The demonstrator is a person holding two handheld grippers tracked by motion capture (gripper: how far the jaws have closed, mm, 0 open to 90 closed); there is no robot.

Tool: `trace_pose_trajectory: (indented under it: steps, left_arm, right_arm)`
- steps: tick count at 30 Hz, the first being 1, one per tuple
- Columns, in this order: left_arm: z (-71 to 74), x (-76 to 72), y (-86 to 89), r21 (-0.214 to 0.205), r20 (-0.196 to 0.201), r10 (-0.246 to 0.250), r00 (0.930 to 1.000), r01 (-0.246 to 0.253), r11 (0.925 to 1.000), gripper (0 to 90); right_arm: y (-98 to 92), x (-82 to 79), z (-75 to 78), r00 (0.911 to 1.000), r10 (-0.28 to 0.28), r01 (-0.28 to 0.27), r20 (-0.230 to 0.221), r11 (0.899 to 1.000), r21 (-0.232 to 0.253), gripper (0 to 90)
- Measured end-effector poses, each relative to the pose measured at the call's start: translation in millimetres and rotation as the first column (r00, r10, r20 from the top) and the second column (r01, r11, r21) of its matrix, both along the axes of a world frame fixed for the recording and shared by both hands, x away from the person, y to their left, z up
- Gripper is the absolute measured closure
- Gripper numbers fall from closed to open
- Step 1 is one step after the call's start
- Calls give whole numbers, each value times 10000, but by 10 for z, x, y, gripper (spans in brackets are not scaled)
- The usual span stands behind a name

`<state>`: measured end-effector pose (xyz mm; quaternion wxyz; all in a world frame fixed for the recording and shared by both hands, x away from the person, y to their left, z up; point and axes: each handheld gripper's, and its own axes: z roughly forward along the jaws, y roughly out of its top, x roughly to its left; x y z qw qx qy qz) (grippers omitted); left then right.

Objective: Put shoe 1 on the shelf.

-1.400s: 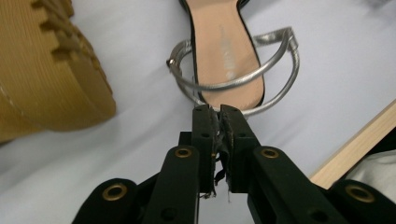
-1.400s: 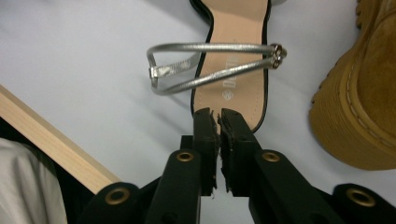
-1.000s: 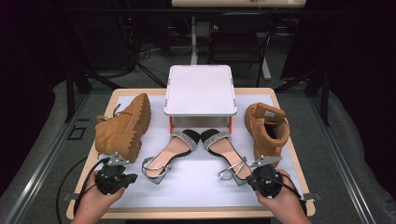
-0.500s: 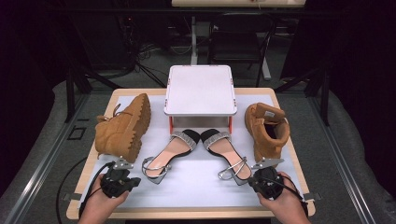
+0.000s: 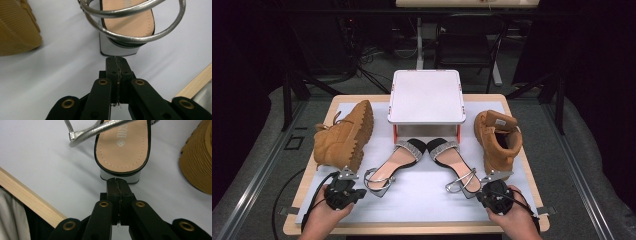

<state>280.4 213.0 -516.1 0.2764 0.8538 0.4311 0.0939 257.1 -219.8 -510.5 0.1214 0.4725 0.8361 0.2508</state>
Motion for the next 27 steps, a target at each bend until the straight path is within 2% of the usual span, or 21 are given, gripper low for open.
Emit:
trace_pose_trajectory:
  steps: [2,3,6,10,13,16,18,22,24,27]
  left_arm:
    - [5,5,-17,38,-8,-91,10000,91,10000,900]
    - [10,9,-60,81,-13,-206,9998,206,9998,900]
    - [13,20,-95,114,-51,-330,9994,330,9994,900]
    - [8,27,-141,382,-32,-333,9994,334,9987,900]
    - [17,34,-143,398,-113,-387,9992,391,9984,900]
    - [25,36,-174,491,-144,-423,9990,430,9979,900]
    - [27,35,-208,442,-199,-507,9985,515,9977,900]
    - [29,30,-250,357,-226,-620,9978,628,9974,899]
    - [39,21,-313,77,-310,-844,9959,847,9964,899]
    - [45,21,-364,44,-275,-982,9948,984,9951,899]
  right_arm:
    - [6,2,5,10000,-3,3,-37,10000,67,900]
    - [10,7,13,10000,47,-48,-66,9999,-114,900]
    - [9,8,14,10000,49,-50,-76,9999,-111,900]
    - [7,10,10,10000,-13,13,-85,10000,80,900]
    - [6,5,11,10000,-22,22,-53,10000,-25,900]
    - [13,12,17,9998,69,-68,-189,9999,96,900]
    - [51,3,22,9995,206,-199,-259,9995,256,900]
    - [100,-14,37,9988,419,-415,-265,9990,168,900]
    - [159,-25,27,9984,526,-520,-214,9983,272,900]
    - [201,-23,9,9985,525,-518,-179,9980,359,900]
